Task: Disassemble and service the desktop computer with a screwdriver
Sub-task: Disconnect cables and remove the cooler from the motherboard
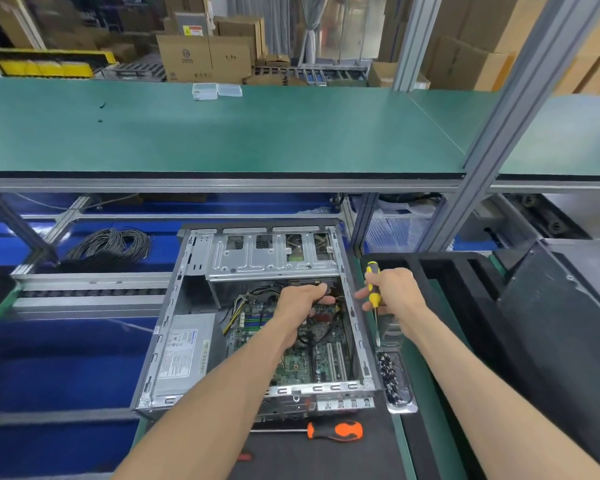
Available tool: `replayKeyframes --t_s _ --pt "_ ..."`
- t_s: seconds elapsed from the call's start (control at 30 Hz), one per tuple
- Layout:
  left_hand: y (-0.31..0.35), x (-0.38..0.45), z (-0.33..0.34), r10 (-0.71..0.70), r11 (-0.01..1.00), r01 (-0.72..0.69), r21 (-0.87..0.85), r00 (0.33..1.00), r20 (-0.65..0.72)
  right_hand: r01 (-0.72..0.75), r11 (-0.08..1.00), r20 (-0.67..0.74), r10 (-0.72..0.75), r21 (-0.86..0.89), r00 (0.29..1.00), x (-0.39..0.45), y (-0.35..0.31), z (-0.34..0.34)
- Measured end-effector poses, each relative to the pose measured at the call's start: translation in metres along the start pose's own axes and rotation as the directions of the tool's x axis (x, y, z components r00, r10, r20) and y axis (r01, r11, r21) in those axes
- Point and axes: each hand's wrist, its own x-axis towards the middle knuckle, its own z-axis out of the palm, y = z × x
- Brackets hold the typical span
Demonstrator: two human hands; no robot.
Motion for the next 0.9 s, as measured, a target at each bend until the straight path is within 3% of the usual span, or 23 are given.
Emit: replayKeyframes --t_s 0.17,0.37,0.9 --pt "-0.003 0.007 0.0 -0.003 1.0 0.003 0.004 1.0 -0.02 0.024 0.934 0.006 -0.023 -0.356 1.0 -0.003 0.019 -0.007" --pt "-0.005 0.013 -0.001 -0.02 1.0 0.02 -0.017 0.999 -0.031 0.037 0.854 0.025 -0.027 -0.52 0.999 -0.011 0.045 0.006" --pt "-0.004 0.015 -0.002 -0.048 0.998 0.048 -0.05 0.999 0.001 0.21 0.693 0.165 -0.131 -0.69 0.977 -0.013 0.055 -0.001"
